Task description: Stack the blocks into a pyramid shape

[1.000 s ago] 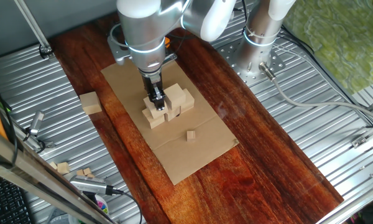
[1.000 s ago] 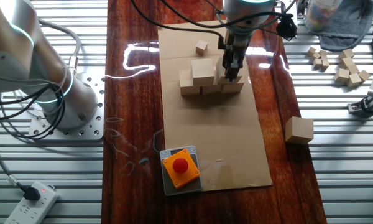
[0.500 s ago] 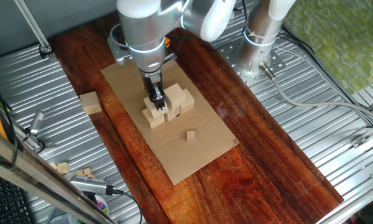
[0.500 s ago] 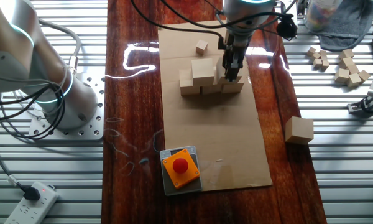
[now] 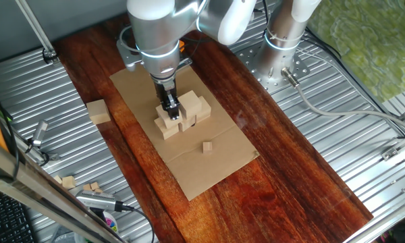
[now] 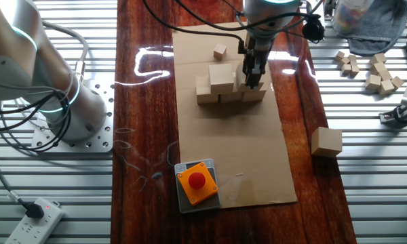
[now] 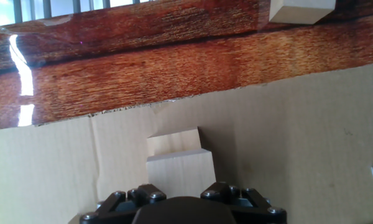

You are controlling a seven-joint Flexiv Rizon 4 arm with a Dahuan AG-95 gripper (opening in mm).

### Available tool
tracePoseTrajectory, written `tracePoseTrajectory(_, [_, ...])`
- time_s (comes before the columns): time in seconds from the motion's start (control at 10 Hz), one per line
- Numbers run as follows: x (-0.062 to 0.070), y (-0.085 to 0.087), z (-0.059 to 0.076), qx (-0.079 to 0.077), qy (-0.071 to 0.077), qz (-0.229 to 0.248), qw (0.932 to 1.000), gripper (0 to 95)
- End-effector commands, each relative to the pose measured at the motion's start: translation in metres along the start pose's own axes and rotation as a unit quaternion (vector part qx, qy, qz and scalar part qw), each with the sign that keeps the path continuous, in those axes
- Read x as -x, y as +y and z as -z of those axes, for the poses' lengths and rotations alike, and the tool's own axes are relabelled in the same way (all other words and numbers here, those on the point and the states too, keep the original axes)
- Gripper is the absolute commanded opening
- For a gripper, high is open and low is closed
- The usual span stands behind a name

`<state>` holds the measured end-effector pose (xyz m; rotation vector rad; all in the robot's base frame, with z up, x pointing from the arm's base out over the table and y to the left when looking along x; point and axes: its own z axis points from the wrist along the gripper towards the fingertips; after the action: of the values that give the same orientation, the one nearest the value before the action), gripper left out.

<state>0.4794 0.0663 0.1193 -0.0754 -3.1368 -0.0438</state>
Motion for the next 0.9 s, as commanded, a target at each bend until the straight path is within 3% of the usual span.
tracePoseTrajectory(0.1, [0.0000, -0.0001, 0.0000, 0.000, -0.003, 0.001, 1.0000, 76.0])
tracePoseTrajectory(0.6, [0.0000, -0.0001, 0.0003, 0.000, -0.003, 0.003, 1.0000, 76.0])
tracePoseTrajectory(0.9, [-0.0007, 0.0019, 0.0078, 0.000, -0.004, 0.004, 1.0000, 76.0])
